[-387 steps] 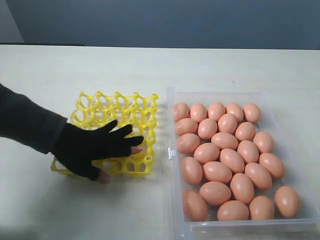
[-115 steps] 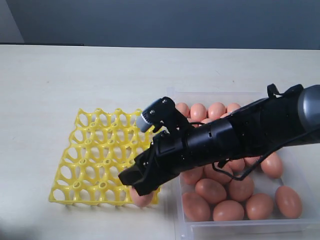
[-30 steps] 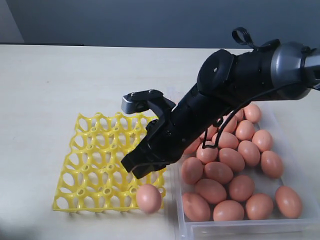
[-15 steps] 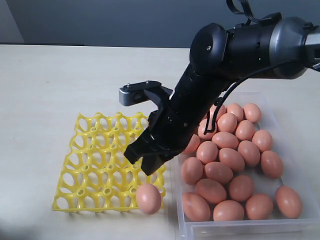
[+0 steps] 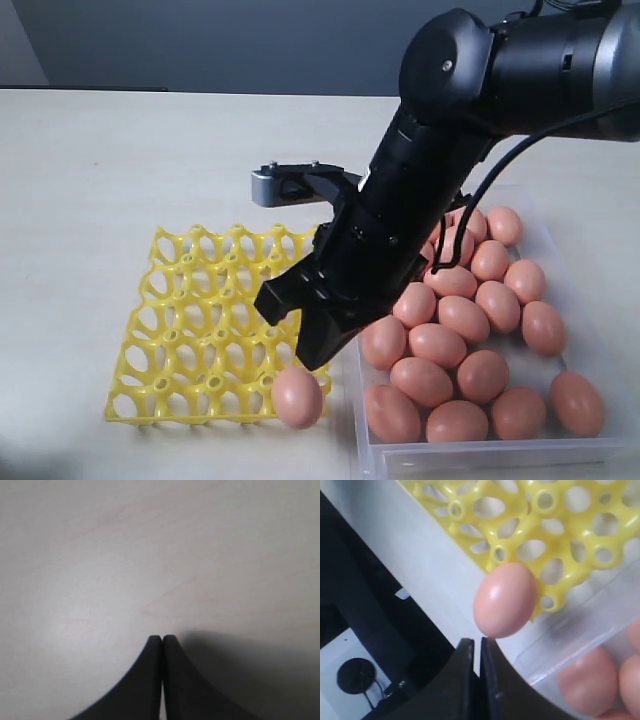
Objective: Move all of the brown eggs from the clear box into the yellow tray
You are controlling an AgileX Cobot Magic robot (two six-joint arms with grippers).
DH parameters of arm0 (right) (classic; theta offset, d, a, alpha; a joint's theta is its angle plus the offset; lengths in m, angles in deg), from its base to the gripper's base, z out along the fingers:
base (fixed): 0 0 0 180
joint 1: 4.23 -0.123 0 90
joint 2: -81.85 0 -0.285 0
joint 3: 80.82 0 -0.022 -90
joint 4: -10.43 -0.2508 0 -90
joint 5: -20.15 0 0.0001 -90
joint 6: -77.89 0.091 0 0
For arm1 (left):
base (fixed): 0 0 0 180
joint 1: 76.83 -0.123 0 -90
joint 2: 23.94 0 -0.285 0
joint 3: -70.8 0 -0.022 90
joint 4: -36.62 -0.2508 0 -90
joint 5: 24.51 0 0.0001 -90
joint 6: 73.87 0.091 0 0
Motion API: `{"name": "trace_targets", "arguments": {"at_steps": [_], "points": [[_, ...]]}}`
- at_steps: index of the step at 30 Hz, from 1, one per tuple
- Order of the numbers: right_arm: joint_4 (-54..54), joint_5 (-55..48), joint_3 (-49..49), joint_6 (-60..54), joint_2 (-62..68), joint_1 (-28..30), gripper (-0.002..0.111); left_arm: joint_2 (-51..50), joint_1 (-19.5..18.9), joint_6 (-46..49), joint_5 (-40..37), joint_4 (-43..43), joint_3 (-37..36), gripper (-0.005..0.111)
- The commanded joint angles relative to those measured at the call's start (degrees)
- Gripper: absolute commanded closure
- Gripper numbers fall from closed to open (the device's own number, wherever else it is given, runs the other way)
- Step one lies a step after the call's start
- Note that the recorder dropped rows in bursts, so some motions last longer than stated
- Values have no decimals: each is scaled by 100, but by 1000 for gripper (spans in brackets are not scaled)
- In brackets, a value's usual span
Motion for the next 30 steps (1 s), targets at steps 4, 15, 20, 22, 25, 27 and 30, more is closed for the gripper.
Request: {"name": "trace_targets", "arguments": {"at_steps": [4, 15, 20, 22, 25, 27, 30], "points": [[-134, -108, -39, -76, 16, 17, 67, 5, -6, -25, 48, 16, 7, 106], [-661, 106, -39, 171, 413, 17, 54, 5, -6, -25, 48, 16, 7, 106], [-854, 94, -39, 171, 539, 17, 39, 5, -6, -25, 48, 16, 7, 106], [-865, 94, -39, 171, 539, 17, 38, 5, -6, -25, 48, 16, 7, 106], [-978, 107, -39, 171, 539, 17, 38, 5, -6, -25, 48, 16, 7, 106], [-1026, 128, -39, 171, 539, 17, 38, 5, -6, -25, 48, 16, 7, 106], [-1026, 128, -39, 171, 539, 17, 38, 5, -6, -25, 48, 16, 7, 106]]}}
